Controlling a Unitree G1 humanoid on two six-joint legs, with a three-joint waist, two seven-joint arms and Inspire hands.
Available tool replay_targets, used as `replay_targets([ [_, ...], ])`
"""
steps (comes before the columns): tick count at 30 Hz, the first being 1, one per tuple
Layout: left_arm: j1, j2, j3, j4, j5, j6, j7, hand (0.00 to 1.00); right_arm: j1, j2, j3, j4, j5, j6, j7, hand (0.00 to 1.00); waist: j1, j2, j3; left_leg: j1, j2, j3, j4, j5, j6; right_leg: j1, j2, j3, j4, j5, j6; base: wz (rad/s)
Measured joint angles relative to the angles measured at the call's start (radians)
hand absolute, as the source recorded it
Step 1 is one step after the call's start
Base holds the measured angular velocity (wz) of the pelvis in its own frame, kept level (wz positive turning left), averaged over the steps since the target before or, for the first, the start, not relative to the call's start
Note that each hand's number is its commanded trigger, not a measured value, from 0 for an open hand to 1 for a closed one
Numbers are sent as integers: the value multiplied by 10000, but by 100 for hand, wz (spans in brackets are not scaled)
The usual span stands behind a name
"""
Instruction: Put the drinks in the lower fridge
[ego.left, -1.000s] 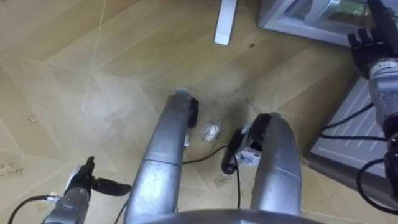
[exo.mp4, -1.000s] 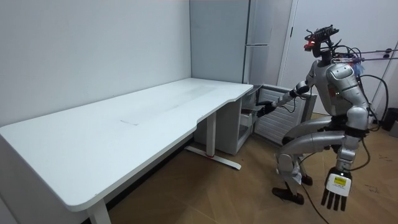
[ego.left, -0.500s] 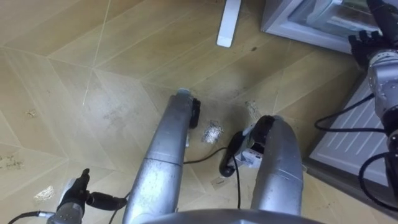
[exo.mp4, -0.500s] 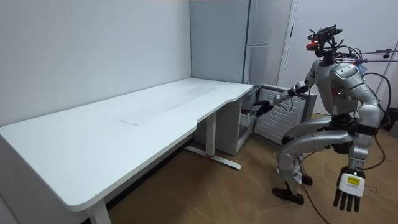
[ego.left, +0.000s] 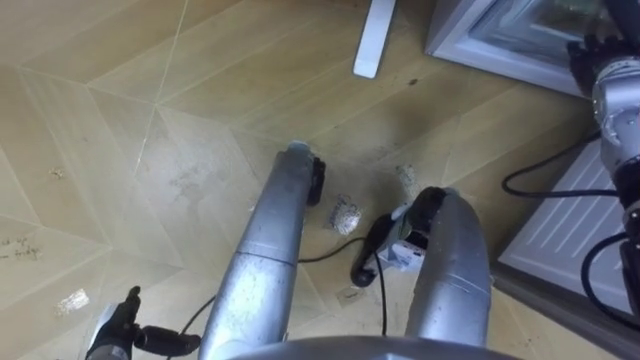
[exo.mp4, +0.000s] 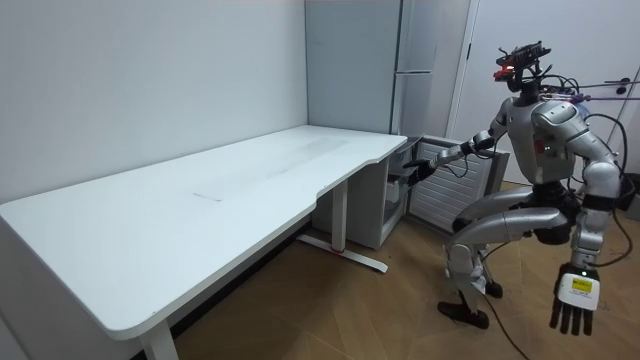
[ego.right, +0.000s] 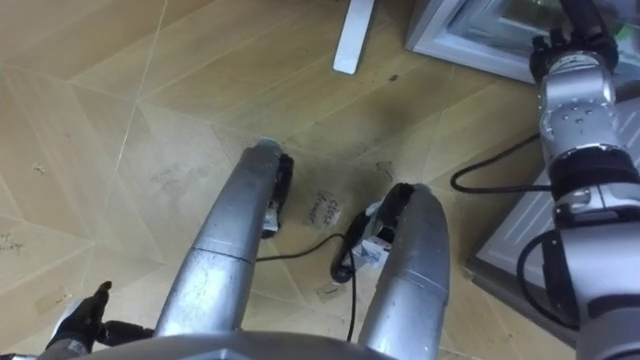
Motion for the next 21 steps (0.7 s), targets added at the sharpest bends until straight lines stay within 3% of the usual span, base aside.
replay_targets([
  [4,59,79,16,-310,53,-4,0,0,-1,-1,1,-270,-2,-49,-234,0,13,36,8,90,9,-86,0,-12,-108,137,-64,-137,31,-86,-152,5],
  [8,147,190,31,-526,201,-79,0,0,-1,-18,5,-585,-2,-137,-353,0,42,37,5,128,21,-106,-23,-40,-139,182,-63,-160,6,-124,-179,1],
  [21,168,212,27,-581,291,-280,-3,0,-76,-136,11,-719,-379,-383,-361,0,347,42,2,503,-6,-133,-383,-100,-101,619,-48,-278,-416,-154,-19,0],
])
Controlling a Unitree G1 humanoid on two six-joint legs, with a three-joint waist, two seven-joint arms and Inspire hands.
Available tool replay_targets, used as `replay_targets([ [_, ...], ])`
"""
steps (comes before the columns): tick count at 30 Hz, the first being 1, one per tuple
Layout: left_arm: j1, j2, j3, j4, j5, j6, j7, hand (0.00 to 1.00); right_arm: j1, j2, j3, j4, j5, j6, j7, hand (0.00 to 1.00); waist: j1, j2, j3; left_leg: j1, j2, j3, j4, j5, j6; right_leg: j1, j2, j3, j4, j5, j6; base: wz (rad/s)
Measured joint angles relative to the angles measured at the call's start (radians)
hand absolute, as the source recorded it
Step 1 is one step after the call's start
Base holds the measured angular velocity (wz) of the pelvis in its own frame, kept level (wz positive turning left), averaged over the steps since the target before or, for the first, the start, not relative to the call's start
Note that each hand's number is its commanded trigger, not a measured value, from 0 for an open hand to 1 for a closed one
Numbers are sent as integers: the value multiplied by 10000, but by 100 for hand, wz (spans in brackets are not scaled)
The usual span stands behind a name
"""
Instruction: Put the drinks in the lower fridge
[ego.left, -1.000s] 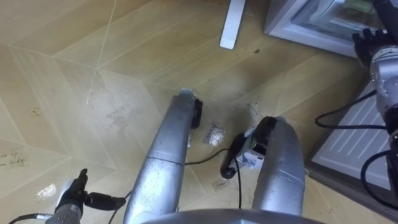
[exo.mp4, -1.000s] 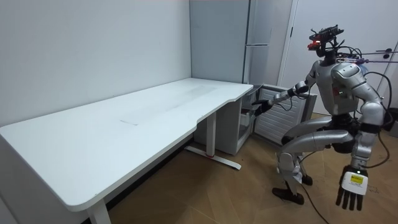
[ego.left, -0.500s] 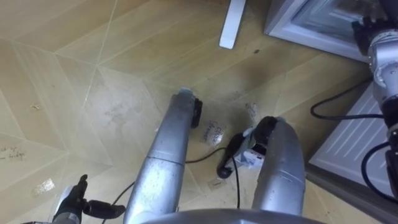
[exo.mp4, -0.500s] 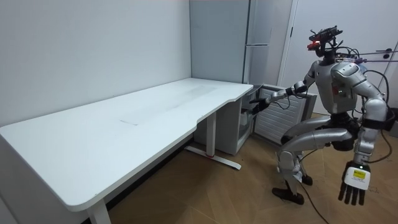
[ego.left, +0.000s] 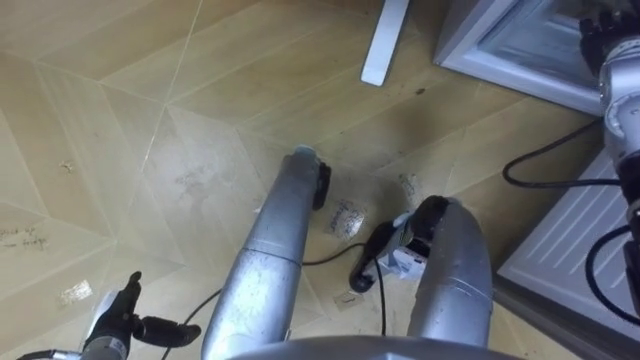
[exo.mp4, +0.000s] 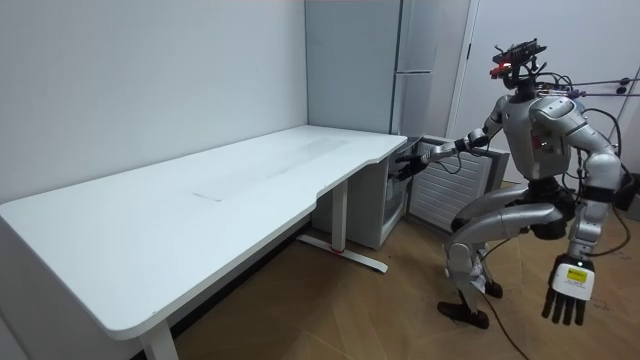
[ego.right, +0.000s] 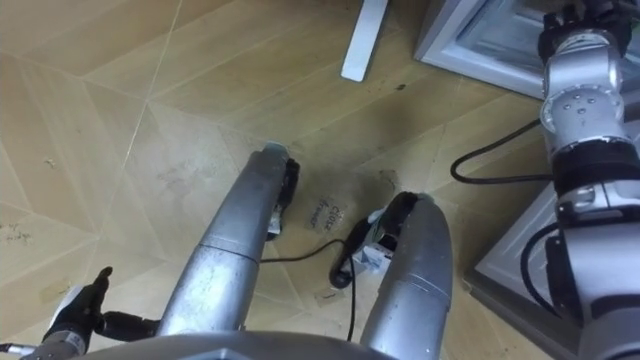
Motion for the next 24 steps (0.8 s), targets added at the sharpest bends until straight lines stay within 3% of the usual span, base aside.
replay_targets([
  [9,8,13,-12,23,6,13,0,0,-349,22,99,-17,-245,9,145,0,-16,-12,0,301,-3,-4,-445,47,30,295,13,-75,-407,49,-46,1],
  [24,12,-26,-27,62,9,106,472,0,-359,47,509,-620,-273,78,-435,0,-397,-13,-9,495,-1,-125,-852,122,50,622,110,-325,-984,233,-37,0],
])
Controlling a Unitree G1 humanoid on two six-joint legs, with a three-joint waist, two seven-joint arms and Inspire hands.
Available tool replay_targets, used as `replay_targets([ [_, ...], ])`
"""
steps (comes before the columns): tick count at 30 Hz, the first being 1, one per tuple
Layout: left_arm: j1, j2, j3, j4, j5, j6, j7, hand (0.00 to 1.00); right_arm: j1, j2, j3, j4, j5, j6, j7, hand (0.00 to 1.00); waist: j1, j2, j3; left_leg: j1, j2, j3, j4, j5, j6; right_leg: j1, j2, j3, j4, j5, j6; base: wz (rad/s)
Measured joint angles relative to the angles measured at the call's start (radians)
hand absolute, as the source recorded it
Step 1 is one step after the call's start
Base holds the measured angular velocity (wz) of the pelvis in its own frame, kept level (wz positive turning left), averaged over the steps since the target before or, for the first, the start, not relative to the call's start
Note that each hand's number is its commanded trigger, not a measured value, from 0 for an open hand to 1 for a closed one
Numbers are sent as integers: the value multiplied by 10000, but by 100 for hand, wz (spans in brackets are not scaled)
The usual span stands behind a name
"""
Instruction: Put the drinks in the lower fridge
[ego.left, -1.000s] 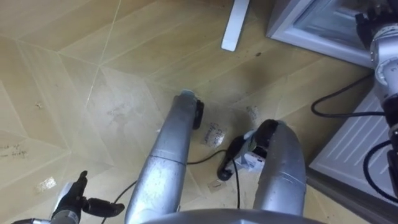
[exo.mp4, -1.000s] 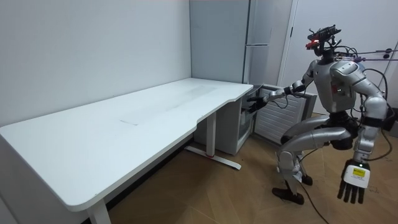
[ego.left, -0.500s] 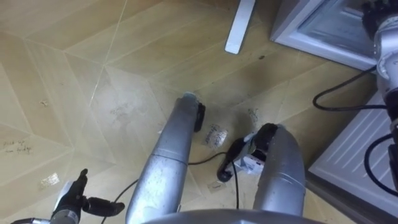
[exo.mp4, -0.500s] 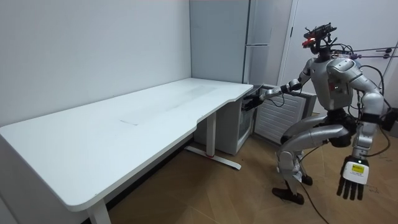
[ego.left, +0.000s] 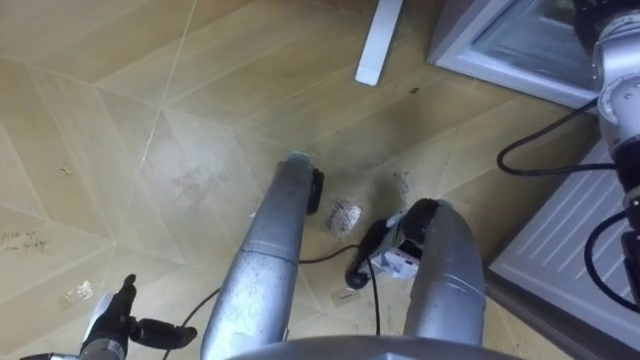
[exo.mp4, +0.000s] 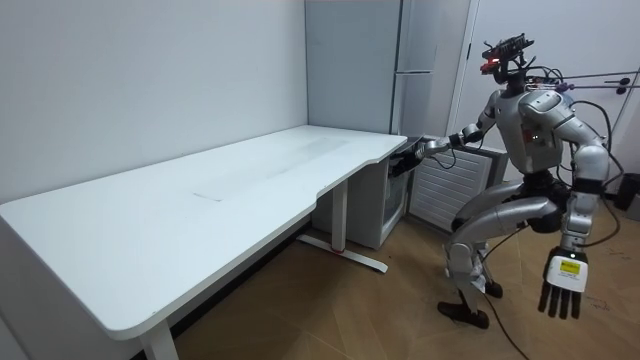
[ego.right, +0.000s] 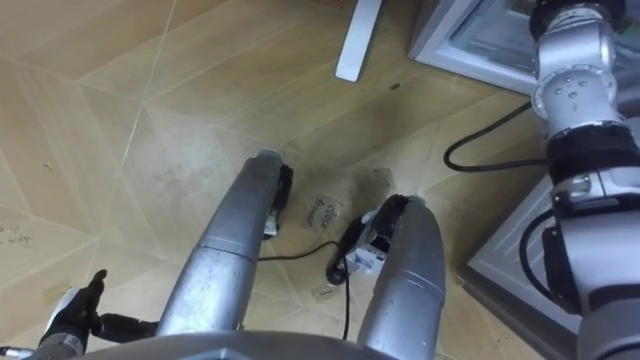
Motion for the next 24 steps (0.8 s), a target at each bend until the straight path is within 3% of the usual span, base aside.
replay_targets([
  [5,-6,-19,-68,-4,-11,17,30,0,-1,-2,105,-5,-99,18,12,0,-7,2,2,68,57,-35,-129,20,3,39,186,47,-247,138,108,-6],
  [11,-66,-12,-199,32,-38,77,15,0,6,-15,563,905,-728,327,556,0,22,-46,46,791,143,-72,-1127,280,48,765,277,-187,-1291,454,174,0],
  [16,-72,142,-228,138,-135,86,-114,0,283,-244,1312,2322,-2171,989,2166,0,27,-179,117,1674,201,-78,-2039,465,81,1644,453,-295,-2306,775,289,0],
  [20,-110,363,-225,241,-140,81,-346,0,370,-566,1658,2951,-3413,1611,3220,0,1,-201,123,2179,357,-88,-2479,479,105,2192,711,-334,-2991,990,360,-10],
  [24,-644,391,28,927,-84,88,-646,0,391,-917,1773,3804,-5225,2248,4504,0,-43,-167,115,2804,393,-143,-3044,540,163,2930,844,-493,-3774,1167,475,1],
])
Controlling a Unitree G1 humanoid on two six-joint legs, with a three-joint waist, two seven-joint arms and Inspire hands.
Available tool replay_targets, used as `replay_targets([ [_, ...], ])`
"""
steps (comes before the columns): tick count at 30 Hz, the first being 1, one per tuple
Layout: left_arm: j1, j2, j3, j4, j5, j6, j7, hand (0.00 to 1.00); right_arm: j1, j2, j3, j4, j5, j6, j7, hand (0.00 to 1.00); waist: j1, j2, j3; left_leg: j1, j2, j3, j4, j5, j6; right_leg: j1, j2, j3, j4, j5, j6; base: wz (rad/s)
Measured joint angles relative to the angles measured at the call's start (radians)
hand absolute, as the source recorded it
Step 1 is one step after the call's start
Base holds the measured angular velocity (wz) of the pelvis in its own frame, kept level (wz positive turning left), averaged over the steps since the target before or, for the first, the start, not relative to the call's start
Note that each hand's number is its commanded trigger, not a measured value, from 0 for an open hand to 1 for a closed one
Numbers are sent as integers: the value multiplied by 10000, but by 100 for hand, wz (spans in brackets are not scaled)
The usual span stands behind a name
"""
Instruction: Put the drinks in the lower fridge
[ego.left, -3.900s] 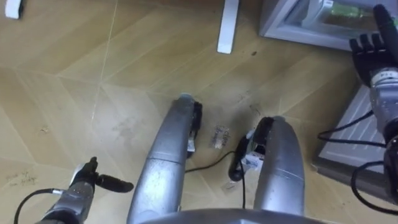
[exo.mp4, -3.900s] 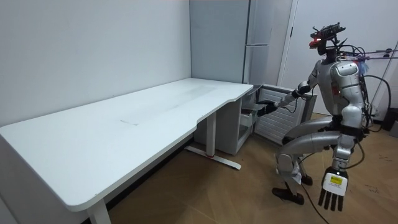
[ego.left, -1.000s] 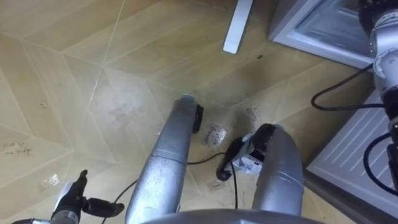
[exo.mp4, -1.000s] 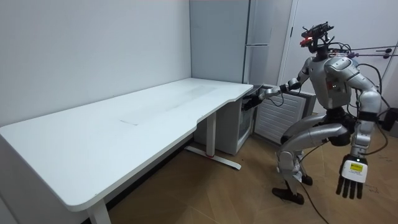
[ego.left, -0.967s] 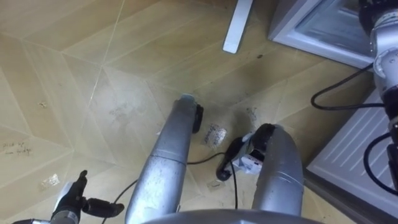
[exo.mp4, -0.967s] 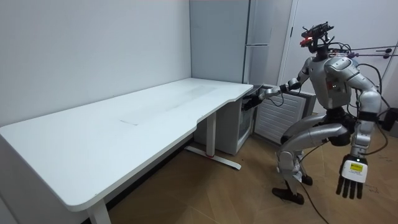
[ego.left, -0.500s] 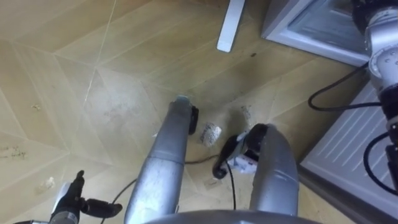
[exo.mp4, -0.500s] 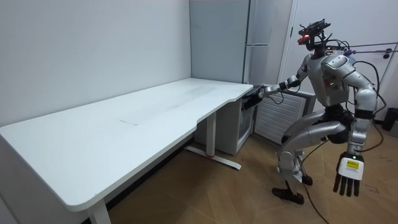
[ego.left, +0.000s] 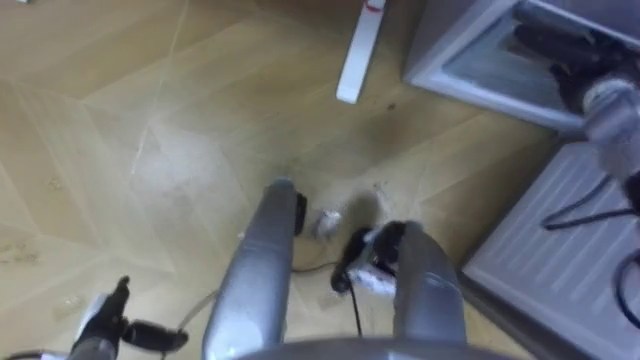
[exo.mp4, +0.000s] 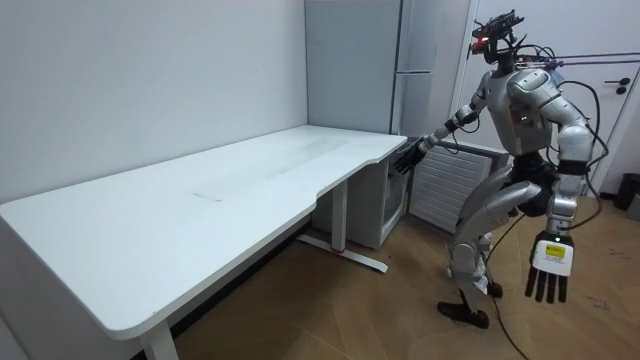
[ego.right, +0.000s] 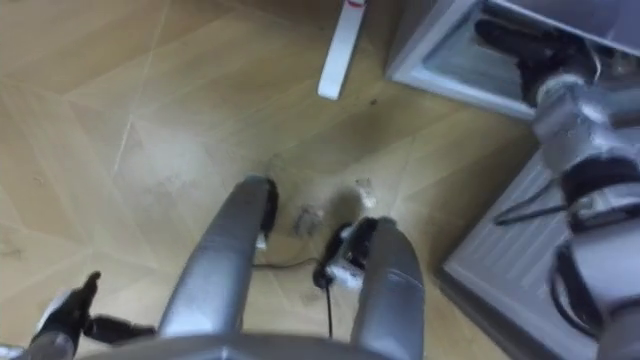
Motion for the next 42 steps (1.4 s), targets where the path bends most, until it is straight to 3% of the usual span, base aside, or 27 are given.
replay_targets([
  [3,-369,-22,-3,408,-1,43,-292,0,372,-324,78,475,-2163,-20,1153,0,34,43,-3,497,18,20,-282,20,25,620,56,-94,-516,76,128,3],
  [4,-452,-23,-1,437,-1,96,-354,0,611,-464,83,551,-3055,-25,1555,0,112,92,-9,714,139,124,-408,23,31,882,181,-90,-792,151,187,-8],
  [8,-900,-70,-24,1315,61,103,-604,0,1189,-549,152,934,-5256,-93,2353,0,116,284,-49,1773,184,221,-1042,-8,125,2007,347,-141,-1610,312,351,-1],
  [13,-1191,-290,-7,1622,269,66,-756,0,2389,-543,-7,1211,-6339,-228,3138,0,62,683,-258,3104,282,306,-1929,40,223,3413,549,-236,-2765,634,466,-1],
  [15,-1289,-434,52,1804,401,40,-751,0,2983,-495,-262,1159,-6332,-228,3358,0,62,724,-305,3533,258,381,-2235,80,240,3791,539,-214,-3032,677,514,-1],
  [20,-1217,-870,384,2061,502,8,-663,0,4660,415,-1286,1138,-6225,-135,3605,0,-160,702,-403,4942,345,545,-3278,336,206,5140,747,-259,-4317,1145,552,-9],
  [22,-1124,-967,457,2167,774,-129,-663,0,5438,888,-1627,1053,-6254,-148,3900,0,-260,721,-458,5634,514,718,-3907,487,194,5854,973,-235,-5220,1562,544,-22],
  [25,-925,-1200,890,2371,1165,-219,-673,0,6365,1339,-2048,831,-6246,-139,4292,0,-535,742,-551,6533,520,759,-4583,621,201,6801,1185,-205,-6215,1954,631,-11],
  [29,-768,-1421,1225,2282,1440,-259,-679,0,6879,1755,-2342,603,-6287,-172,4430,0,-639,766,-593,7145,608,997,-4853,623,206,7405,1312,7,-6774,2226,678,-20],
  [37,-564,-2049,1220,2101,1987,-283,-273,0,7398,3172,-2323,914,-6201,-361,4286,0,-972,839,-607,7944,625,1133,-5285,638,237,8254,1436,216,-7476,2416,757,-4],
  [42,-574,-2296,1444,2094,1993,-285,-173,0,7383,3496,-2326,1197,-6235,-607,4011,0,-1126,836,-601,8350,579,1165,-5558,646,231,8669,1473,314,-7880,2524,794,-3],
])
